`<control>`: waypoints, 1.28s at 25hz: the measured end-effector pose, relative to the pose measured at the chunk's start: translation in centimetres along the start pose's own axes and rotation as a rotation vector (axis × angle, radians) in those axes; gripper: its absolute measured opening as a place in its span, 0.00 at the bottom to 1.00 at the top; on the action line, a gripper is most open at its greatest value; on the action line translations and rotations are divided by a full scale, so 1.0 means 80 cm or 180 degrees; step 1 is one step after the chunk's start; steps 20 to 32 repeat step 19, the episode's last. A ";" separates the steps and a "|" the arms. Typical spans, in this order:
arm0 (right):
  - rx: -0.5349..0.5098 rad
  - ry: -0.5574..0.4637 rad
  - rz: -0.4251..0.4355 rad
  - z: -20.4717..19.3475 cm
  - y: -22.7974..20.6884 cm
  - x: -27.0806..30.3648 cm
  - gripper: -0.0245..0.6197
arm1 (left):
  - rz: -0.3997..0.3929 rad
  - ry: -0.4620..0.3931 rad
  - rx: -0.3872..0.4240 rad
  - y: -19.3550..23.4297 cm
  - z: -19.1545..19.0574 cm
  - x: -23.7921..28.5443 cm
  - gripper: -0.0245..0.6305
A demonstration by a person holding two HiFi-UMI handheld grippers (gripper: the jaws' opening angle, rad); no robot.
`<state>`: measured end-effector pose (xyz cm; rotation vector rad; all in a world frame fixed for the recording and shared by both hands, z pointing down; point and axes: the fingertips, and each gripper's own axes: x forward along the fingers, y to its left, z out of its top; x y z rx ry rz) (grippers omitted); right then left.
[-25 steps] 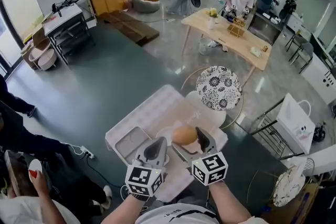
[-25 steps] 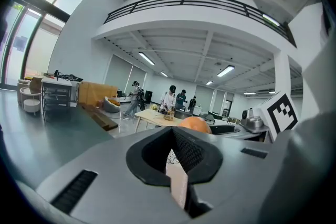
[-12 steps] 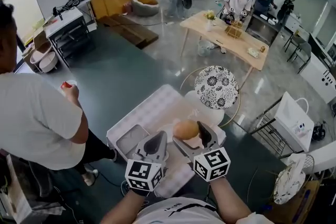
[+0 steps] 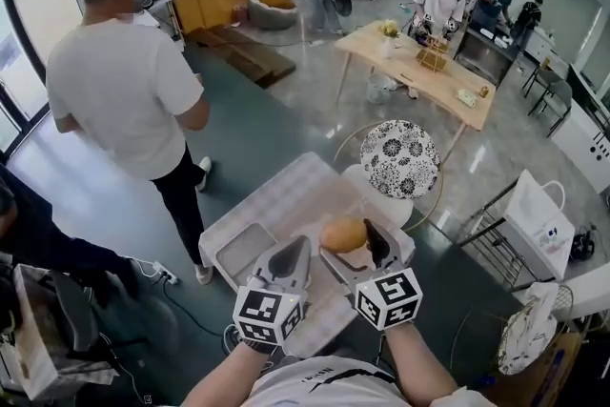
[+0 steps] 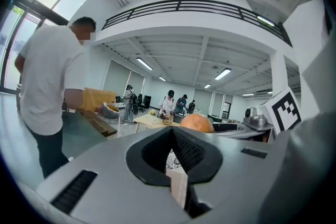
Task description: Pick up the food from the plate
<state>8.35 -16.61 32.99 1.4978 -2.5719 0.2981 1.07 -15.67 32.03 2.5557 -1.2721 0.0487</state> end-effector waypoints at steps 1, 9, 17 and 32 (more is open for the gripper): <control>0.0000 -0.0002 0.0001 0.000 -0.001 -0.001 0.68 | 0.0001 0.0001 -0.0001 -0.001 0.000 0.001 0.05; -0.0017 0.0018 0.0005 -0.001 0.002 -0.001 0.68 | 0.0001 0.0012 -0.0014 -0.002 -0.002 -0.001 0.05; -0.0026 0.0033 0.0008 -0.002 0.003 0.002 0.68 | 0.0008 0.0018 -0.0024 0.001 -0.002 0.000 0.05; -0.0031 0.0032 0.0004 -0.001 0.003 0.002 0.68 | 0.0005 0.0016 -0.0026 0.001 -0.001 0.000 0.05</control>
